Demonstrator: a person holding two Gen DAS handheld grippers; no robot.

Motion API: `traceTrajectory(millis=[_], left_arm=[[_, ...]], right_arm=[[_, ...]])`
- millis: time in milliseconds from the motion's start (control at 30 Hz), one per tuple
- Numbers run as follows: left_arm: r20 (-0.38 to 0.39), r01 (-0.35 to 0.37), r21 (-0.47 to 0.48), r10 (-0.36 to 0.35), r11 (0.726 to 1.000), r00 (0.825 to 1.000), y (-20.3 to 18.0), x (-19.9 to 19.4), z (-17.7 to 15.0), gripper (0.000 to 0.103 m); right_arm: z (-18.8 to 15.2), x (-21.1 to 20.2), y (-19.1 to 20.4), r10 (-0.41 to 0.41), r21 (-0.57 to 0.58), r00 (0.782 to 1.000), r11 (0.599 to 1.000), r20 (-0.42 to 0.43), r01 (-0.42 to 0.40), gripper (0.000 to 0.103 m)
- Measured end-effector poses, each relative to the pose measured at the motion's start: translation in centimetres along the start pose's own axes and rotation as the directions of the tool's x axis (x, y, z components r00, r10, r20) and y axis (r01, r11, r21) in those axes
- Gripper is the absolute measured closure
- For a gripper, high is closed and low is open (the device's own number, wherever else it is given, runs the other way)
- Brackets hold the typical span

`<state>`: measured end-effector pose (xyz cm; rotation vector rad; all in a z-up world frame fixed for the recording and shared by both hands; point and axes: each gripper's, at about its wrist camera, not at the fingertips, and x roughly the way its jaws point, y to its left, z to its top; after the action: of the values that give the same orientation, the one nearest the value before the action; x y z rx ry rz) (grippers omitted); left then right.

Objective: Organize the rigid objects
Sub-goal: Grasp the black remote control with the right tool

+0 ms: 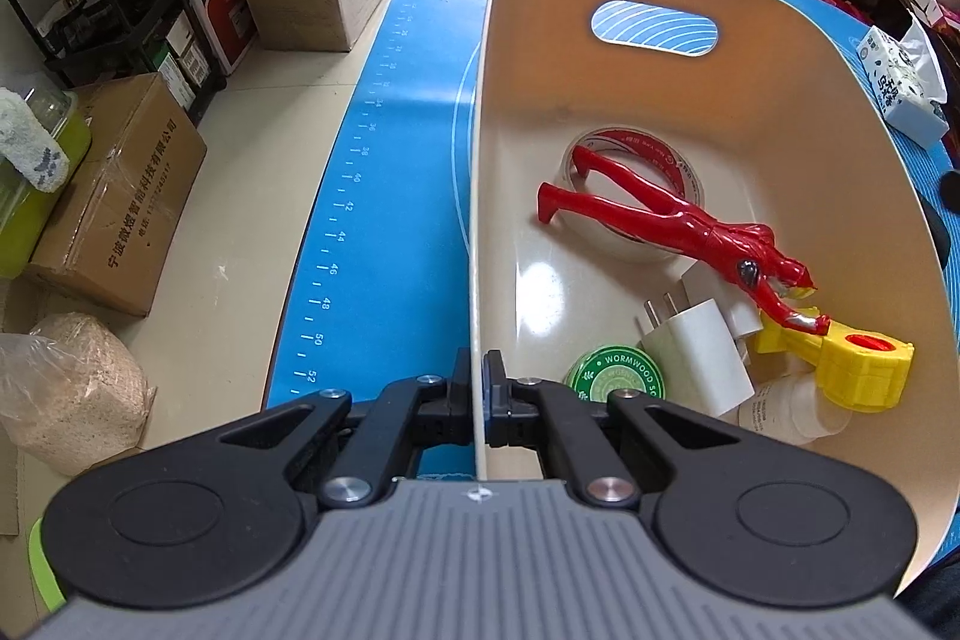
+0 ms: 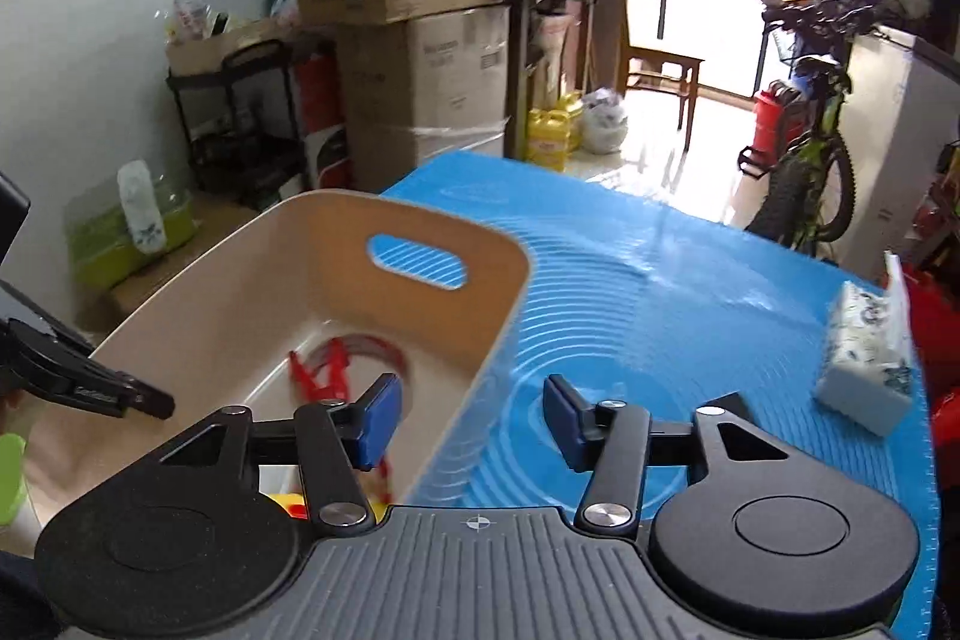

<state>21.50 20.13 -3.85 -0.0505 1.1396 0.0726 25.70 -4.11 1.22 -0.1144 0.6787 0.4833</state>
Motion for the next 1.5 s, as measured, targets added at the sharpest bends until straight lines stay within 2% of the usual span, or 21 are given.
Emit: traceTrajectory(millis=[233, 467, 567, 733, 1067, 1233, 1367, 1500], left_arm=[[0.002, -0.001, -0.001, 0.001, 1.0, 1.0, 0.0, -0.1, 0.0, 0.099], [0.011, -0.012, 0.002, 0.012, 1.0, 1.0, -0.1, -0.5, 0.1, 0.099], [0.009, -0.016, 0.006, 0.016, 1.0, 1.0, -0.2, -0.5, 0.1, 0.099], [0.004, -0.018, 0.004, 0.018, 1.0, 1.0, -0.2, -0.6, 0.2, 0.099], [0.002, -0.027, 0.008, 0.027, 1.0, 1.0, -0.3, -0.4, 0.3, 0.099], [0.002, -0.036, 0.007, 0.036, 0.999, 0.999, -0.5, -0.4, 0.3, 0.098], [0.001, -0.037, 0.006, 0.037, 0.999, 0.999, -0.5, -0.5, 0.3, 0.098], [0.0, -0.041, 0.007, 0.041, 0.999, 0.999, -0.6, -0.5, 0.3, 0.098]], right_arm=[[-2.2, -0.6, -6.9, -0.111, 0.035, 0.994, 0.993, -0.004, 0.111, 0.04], [-6.0, 2.8, -13.6, -0.173, 0.068, 0.982, 0.982, -0.08, 0.179, 0.04], [-7.2, 4.1, -15.6, -0.174, 0.092, 0.982, 0.979, -0.076, 0.181, 0.037], [-7.5, 6.4, -16.8, -0.184, 0.052, 0.981, 0.981, -0.068, 0.188, 0.033], [-8.3, 8.8, -17.7, -0.115, 0.014, 0.988, 0.993, -0.105, 0.117, 0.033], [-8.7, 9.0, -17.8, -0.1, 0.039, 0.992, 0.994, -0.071, 0.103, 0.032], [-8.5, 9.1, -17.7, -0.111, 0.043, 0.991, 0.992, -0.07, 0.115, 0.045], [-8.2, 9.2, -17.2, -0.133, 0.046, 0.988, 0.989, -0.077, 0.137, 0.048]])
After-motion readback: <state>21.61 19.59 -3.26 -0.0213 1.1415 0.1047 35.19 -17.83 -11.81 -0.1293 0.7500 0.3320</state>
